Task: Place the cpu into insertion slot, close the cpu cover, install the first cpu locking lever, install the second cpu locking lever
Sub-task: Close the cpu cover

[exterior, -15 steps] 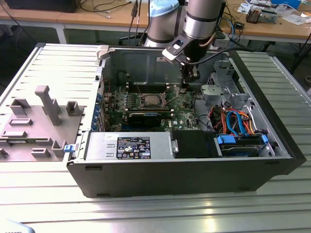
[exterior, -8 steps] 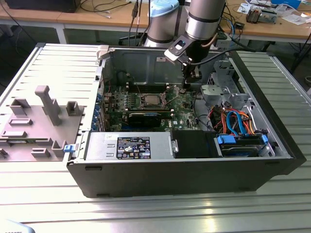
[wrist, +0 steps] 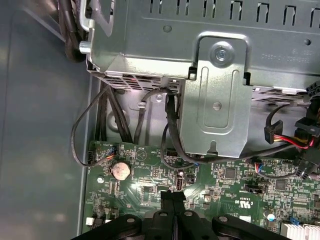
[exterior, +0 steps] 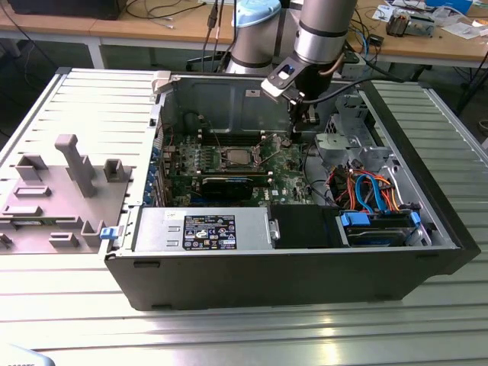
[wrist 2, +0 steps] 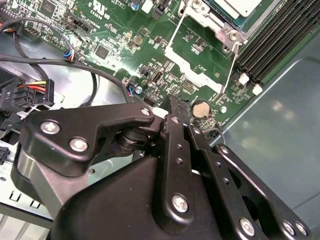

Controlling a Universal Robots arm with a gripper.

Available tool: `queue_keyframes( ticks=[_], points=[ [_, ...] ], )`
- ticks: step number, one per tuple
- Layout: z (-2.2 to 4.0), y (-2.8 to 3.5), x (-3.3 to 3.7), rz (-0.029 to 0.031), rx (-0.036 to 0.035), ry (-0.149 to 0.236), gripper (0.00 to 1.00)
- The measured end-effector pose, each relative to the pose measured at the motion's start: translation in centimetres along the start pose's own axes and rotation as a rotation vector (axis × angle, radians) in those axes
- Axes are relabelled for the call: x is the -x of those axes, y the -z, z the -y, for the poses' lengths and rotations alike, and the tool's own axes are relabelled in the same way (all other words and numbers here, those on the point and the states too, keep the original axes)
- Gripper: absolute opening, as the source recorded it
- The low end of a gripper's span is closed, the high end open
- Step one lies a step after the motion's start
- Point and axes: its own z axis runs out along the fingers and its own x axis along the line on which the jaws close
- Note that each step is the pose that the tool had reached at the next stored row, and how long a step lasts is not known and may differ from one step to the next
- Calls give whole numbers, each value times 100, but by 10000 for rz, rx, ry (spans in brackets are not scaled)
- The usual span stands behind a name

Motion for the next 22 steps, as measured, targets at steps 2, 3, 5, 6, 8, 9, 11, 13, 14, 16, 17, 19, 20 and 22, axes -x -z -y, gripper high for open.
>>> queue_keyframes(
  ticks=[2, 3, 5, 6, 8, 9, 11, 13, 14, 16, 17, 19, 20, 22],
  points=[
    [0, -21, 0, -1, 0, 0, 11],
    [-1, -32, 0, -1, 1, 1, 11],
    [0, -57, 2, -4, 1, 0, 11],
    [0, -76, 4, -6, 1, 0, 11],
    [0, -90, 5, -12, 2, 0, 11],
    [0, -99, 6, -15, 2, 0, 11],
    [1, -115, 6, -20, 3, 3, 11],
    [7, -127, 5, -21, 3, -1, 11],
    [10, -130, 5, -20, 2, 0, 11],
    [23, -135, 4, -20, 2, 1, 11],
    [33, -137, 4, -21, 3, 2, 11],
    [54, -140, 2, -23, 3, 1, 11],
    [66, -141, 1, -23, 3, 1, 11],
    [89, -143, -1, -23, 3, 1, 11]
  ],
)
